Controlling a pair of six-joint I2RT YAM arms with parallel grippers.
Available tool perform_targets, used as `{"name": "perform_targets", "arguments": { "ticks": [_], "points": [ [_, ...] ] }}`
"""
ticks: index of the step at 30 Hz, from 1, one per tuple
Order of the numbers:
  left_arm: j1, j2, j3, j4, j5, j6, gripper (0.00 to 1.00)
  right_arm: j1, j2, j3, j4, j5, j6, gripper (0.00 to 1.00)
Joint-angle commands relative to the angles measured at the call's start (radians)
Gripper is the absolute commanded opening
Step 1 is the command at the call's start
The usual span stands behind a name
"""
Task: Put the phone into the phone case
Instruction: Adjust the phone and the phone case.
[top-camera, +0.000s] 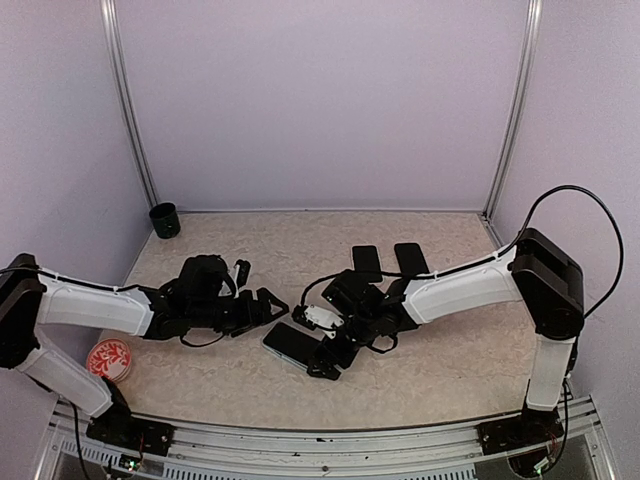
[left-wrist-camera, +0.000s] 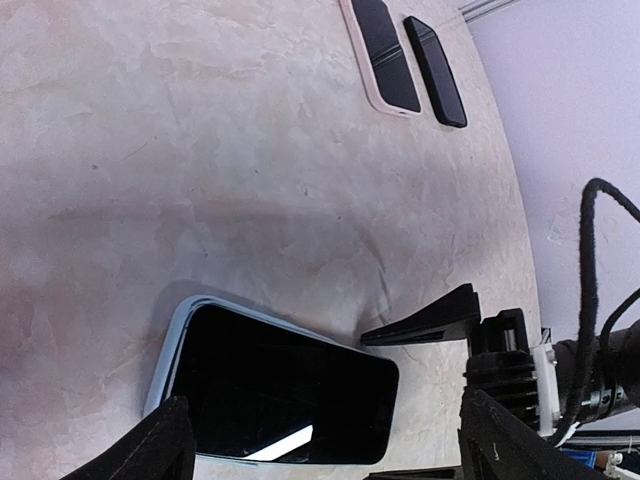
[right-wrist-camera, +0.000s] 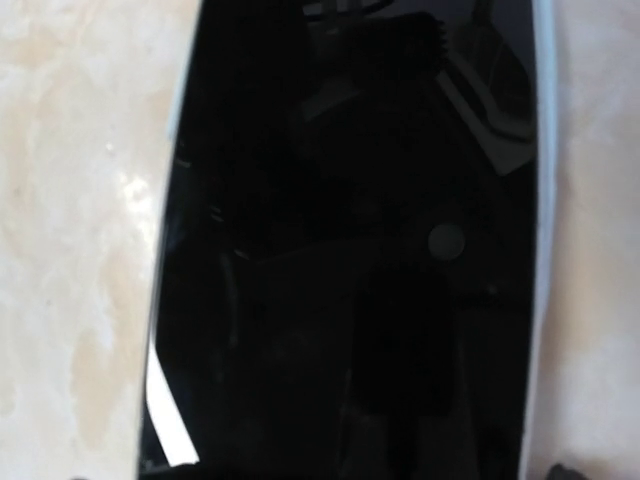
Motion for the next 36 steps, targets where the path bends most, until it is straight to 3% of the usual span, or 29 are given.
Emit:
{"name": "perform_targets", "arguments": {
  "ticks": [1, 7, 11, 23, 26, 31, 36],
  "points": [
    [-0.034, 0.011, 0.044, -0.011, 0.003, 0.025, 0.89, -0.003, -0.055, -0.001, -0.039, 0.03, 0.009, 0.98],
    [-0.084, 0.096, 0.084, 0.02, 0.05, 0.023, 0.89, -0.003, -0.066, 0.035, -0.035, 0.116, 0.055, 0.96],
    [-0.096, 0.151, 0.097, 0.019, 0.072, 0.027, 0.89, -0.003, -0.041, 0.046, -0.038, 0.161, 0.071, 0.88],
    [-0.099, 0.255, 0.1, -0.015, 0.097, 0.051, 0.88, 0.024, -0.177, -0.018, 0.079, 0.123, 0.054, 0.79],
    [-0.099, 0.268, 0.105, -0.023, 0.09, 0.051, 0.88, 0.024, -0.172, -0.032, 0.125, 0.091, 0.059, 0.66],
    [-0.097, 0.281, 0.108, -0.031, 0.073, 0.049, 0.88, 0.024, -0.093, -0.043, 0.163, 0.04, 0.093, 0.33],
    [-0.087, 0.287, 0.089, -0.007, 0.087, 0.037, 0.88, 0.024, -0.045, -0.077, 0.213, 0.05, 0.115, 0.19]
  ]
}}
